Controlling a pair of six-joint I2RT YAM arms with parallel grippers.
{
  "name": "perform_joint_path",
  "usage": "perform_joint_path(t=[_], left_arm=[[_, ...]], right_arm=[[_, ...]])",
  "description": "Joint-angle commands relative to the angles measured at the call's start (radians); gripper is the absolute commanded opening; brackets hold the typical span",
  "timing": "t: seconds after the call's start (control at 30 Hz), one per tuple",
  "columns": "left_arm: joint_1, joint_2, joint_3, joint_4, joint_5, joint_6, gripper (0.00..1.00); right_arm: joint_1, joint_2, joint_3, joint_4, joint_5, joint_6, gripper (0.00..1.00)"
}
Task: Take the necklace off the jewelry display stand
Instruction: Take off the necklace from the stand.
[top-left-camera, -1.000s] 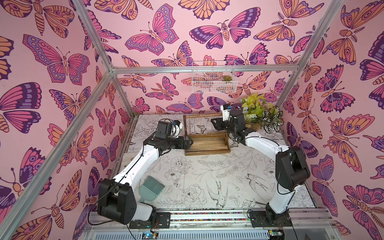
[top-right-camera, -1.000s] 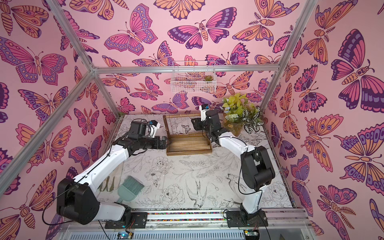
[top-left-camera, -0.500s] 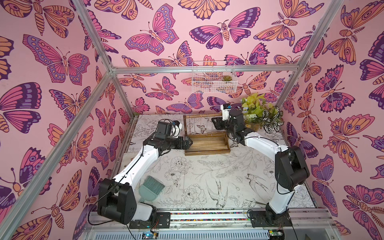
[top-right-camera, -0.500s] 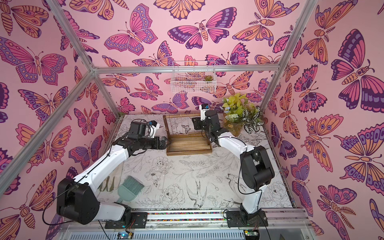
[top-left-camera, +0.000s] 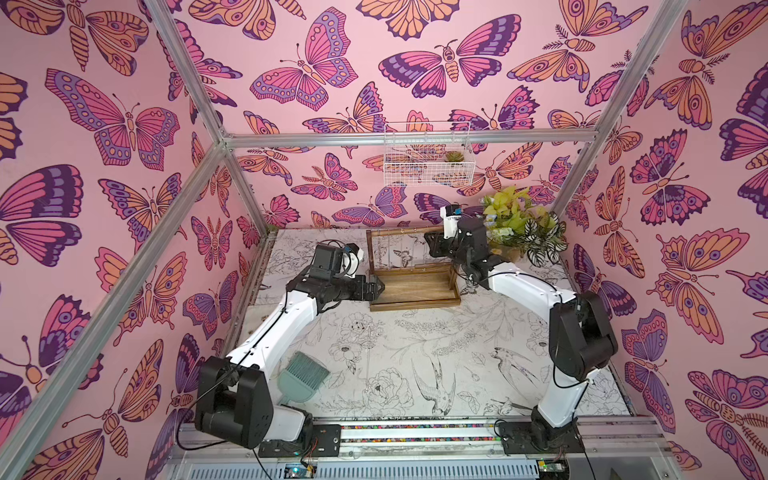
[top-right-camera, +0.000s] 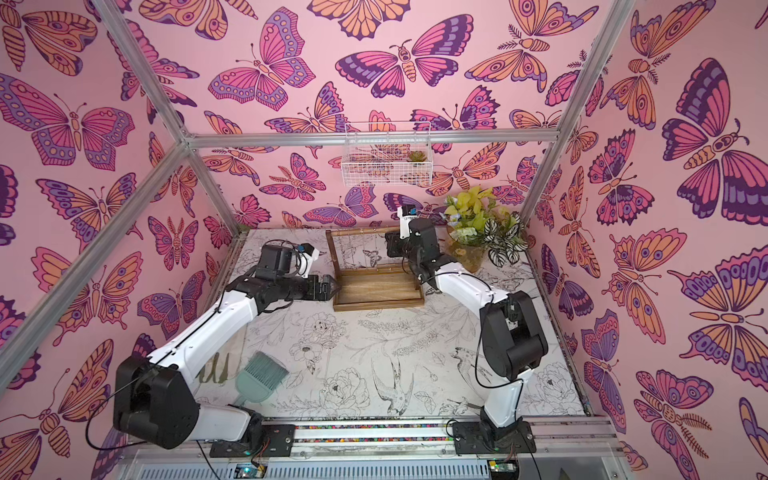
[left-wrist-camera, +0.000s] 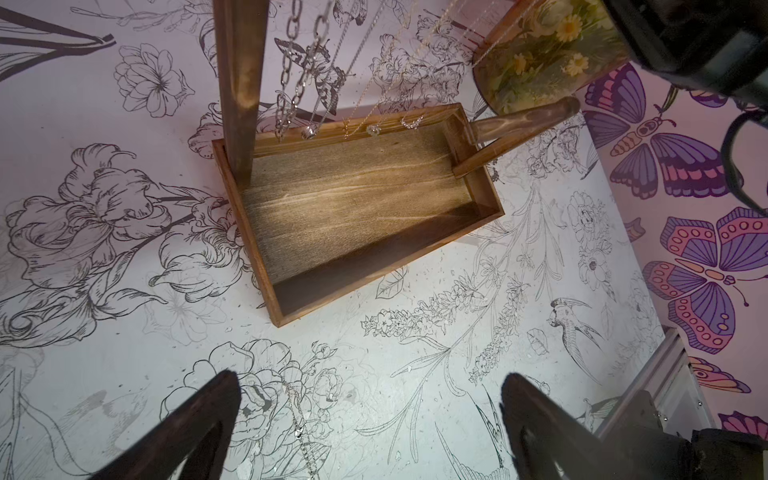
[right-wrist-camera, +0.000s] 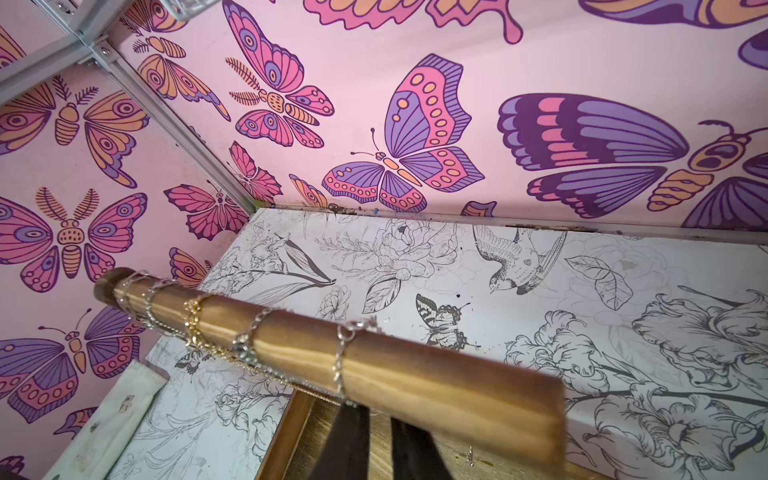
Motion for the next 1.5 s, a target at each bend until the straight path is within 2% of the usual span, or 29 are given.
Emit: perform_joint_path(t=[0.0, 0.33, 0.93, 1.47], left_arm=[[0.007, -0.012, -0.022, 0.014, 0.016, -0.001, 1.00], [0.009, -0.013, -0.026, 0.017, 0.018, -0.002, 1.00], [0.009, -0.014, -0.042, 0.031, 0.035, -0.011, 1.00], [0.008, -0.001, -0.040, 0.046, 0.045, -0.009, 1.00]], right_arm=[[0.008, 0.015, 0.034, 0.013, 0.006, 0.011, 0.11], [0.009, -0.024, 0.017, -0.009, 0.025, -0.004, 0.03], [-0.003, -0.104, -0.005, -0.079, 0.074, -0.056, 0.03], [-0.054, -0.157, -0.024, -0.116, 0.105, -0.087, 0.03]])
